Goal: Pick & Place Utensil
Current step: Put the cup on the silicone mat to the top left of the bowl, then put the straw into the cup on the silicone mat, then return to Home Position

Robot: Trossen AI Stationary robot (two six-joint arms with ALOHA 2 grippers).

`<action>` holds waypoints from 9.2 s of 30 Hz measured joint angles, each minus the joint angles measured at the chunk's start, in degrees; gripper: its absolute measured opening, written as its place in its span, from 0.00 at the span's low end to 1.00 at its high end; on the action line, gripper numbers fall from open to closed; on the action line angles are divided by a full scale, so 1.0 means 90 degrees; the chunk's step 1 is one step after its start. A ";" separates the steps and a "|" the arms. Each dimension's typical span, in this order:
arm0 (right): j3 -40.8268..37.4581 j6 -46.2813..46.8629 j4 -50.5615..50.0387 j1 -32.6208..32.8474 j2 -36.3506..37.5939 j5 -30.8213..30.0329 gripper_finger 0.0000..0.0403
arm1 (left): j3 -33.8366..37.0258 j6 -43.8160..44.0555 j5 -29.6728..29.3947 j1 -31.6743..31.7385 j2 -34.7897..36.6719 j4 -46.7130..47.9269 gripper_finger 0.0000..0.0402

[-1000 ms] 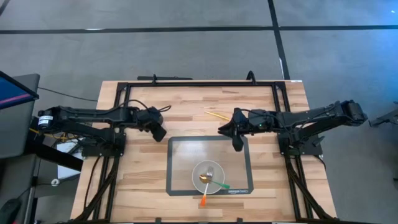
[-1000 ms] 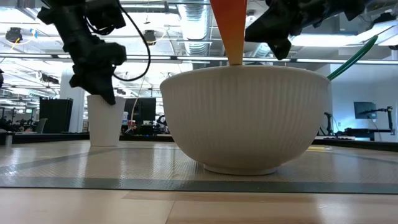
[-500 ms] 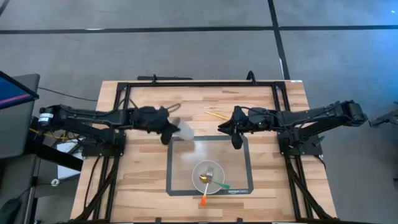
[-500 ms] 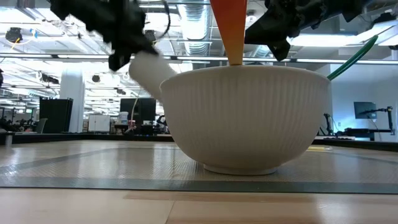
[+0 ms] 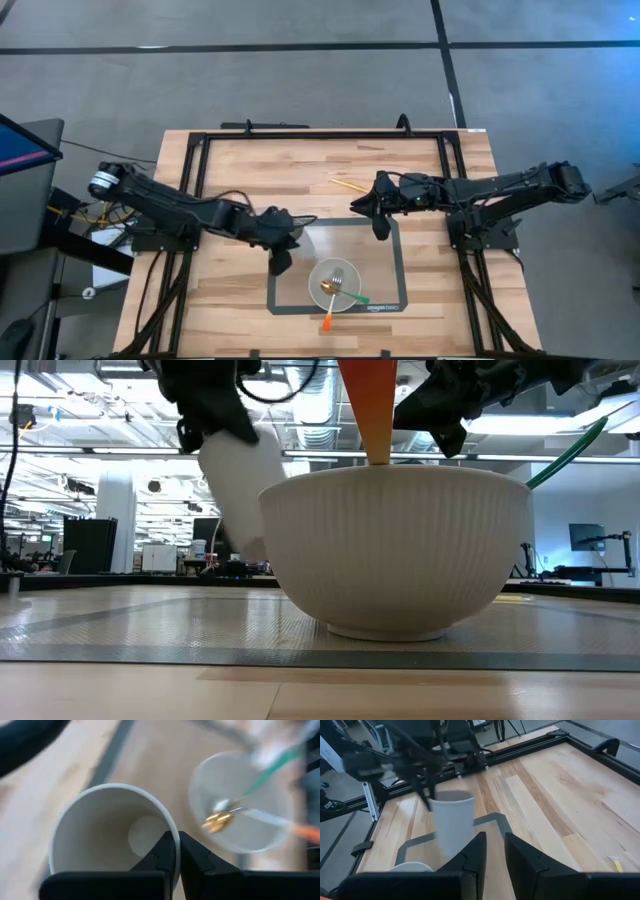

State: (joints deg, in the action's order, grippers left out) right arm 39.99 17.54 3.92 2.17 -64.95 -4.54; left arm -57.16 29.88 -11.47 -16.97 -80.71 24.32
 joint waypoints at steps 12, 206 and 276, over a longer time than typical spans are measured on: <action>0.0000 -0.0005 -0.0014 0.0021 0.0000 0.0000 0.16 | -0.0584 -0.0306 -0.0555 -0.0035 -0.1286 0.0890 0.03; -0.3184 -0.2725 0.1877 0.1613 0.4175 -0.1301 0.23 | 0.4115 -0.4008 -0.0216 -0.0302 0.8908 -0.0967 0.24; -0.4409 -0.2511 0.1775 -0.1141 0.6059 -0.0355 0.04 | 0.6318 -0.3452 0.1445 0.1730 0.8937 -0.3038 0.24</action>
State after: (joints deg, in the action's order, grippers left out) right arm 0.31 -5.06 19.90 -8.10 -10.41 -7.73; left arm -0.30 -1.19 1.54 -1.40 -0.28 -3.03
